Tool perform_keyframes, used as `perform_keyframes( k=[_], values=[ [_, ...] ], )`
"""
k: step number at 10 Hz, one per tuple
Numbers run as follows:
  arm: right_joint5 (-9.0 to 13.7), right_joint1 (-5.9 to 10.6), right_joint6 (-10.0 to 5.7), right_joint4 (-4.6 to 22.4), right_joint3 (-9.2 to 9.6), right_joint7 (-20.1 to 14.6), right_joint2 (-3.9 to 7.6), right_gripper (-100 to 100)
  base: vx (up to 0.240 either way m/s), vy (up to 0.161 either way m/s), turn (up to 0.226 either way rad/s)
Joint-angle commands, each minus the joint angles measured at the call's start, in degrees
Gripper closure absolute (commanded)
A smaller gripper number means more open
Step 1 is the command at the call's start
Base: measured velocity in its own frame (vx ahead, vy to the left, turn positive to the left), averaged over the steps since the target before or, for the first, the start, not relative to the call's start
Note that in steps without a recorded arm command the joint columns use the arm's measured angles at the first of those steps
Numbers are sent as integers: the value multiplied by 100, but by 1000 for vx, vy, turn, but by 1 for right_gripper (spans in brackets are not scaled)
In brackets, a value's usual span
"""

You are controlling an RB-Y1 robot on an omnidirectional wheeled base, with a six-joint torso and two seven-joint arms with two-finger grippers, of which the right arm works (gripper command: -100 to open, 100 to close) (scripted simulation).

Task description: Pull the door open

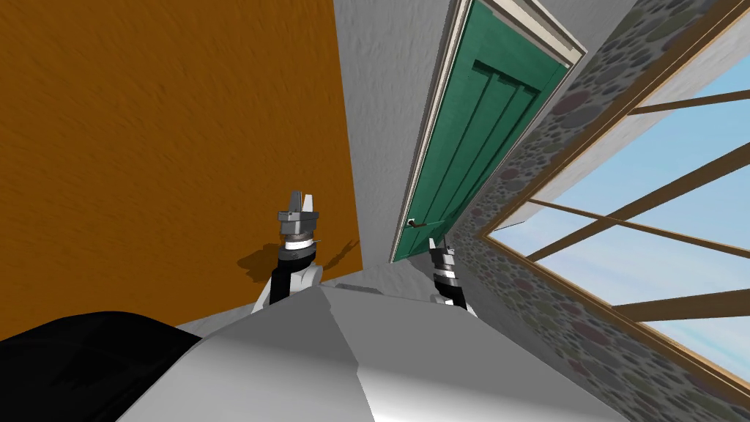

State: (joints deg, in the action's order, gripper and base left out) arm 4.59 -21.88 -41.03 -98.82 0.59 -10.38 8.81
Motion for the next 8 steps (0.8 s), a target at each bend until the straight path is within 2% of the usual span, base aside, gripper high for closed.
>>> perform_keyframes(
  k=[1,2,3,4,5,6,7,8],
  values=[
    [5,123,-77,286,21,-45,79,-100,39,-55,154],
    [5,123,-77,412,21,-45,79,-100,38,-53,59],
    [10,209,-154,634,40,-90,154,-100,35,-66,133],
    [10,209,-154,731,40,-90,154,-100,30,-61,73],
    [16,296,-231,926,59,-135,229,-100,31,-65,114],
    [16,296,-231,1054,59,-135,229,-100,24,-62,83],
    [21,382,-308,1288,78,-179,305,-100,34,-62,174],
    [21,382,-308,1377,78,-179,305,-100,31,-55,54]
  ],
)
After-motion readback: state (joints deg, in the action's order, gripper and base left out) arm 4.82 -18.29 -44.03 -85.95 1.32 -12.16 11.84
